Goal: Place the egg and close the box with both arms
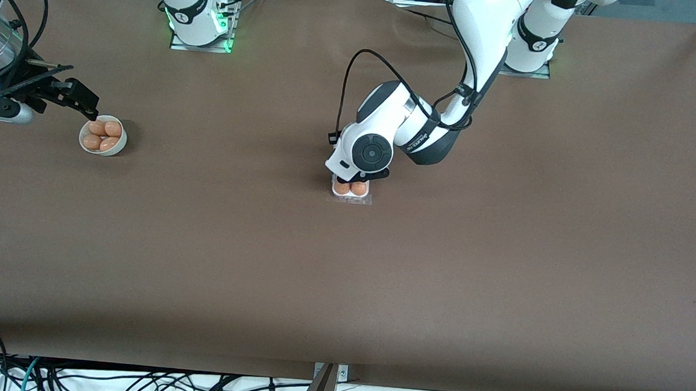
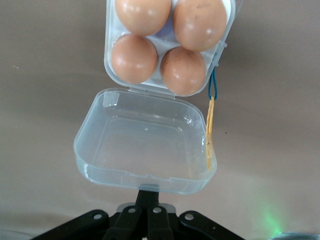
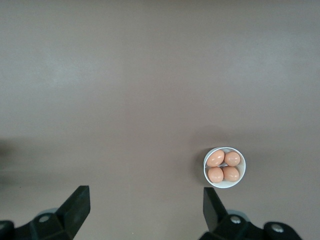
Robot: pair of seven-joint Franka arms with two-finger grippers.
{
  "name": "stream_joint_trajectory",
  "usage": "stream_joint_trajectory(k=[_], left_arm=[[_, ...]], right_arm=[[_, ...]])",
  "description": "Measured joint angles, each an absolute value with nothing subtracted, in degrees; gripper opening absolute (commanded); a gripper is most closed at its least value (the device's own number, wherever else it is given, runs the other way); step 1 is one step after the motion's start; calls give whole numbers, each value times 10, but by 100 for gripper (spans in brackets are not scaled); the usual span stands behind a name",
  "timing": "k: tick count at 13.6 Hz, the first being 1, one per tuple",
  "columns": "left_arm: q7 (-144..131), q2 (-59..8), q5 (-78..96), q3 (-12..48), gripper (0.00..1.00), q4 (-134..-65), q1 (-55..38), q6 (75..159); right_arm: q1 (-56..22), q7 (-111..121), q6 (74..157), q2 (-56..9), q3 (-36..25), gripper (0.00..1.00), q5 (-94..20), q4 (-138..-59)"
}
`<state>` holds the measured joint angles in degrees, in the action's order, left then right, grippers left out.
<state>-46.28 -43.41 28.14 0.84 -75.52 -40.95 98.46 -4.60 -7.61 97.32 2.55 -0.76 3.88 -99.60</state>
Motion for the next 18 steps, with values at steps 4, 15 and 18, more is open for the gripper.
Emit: stream_joint_trajectory(k=[4, 15, 18], left_arm=[[-463, -434, 270, 6, 3, -754, -409, 997], [-449, -434, 268, -21, 4, -745, -407, 1049], [-449, -434, 226, -27, 13, -734, -407, 1044]], right_arm=[[-46, -76, 973, 26, -8, 100, 39, -996], [-46, -76, 974, 26, -8, 100, 39, -996], [-46, -76, 974, 26, -8, 100, 39, -996]])
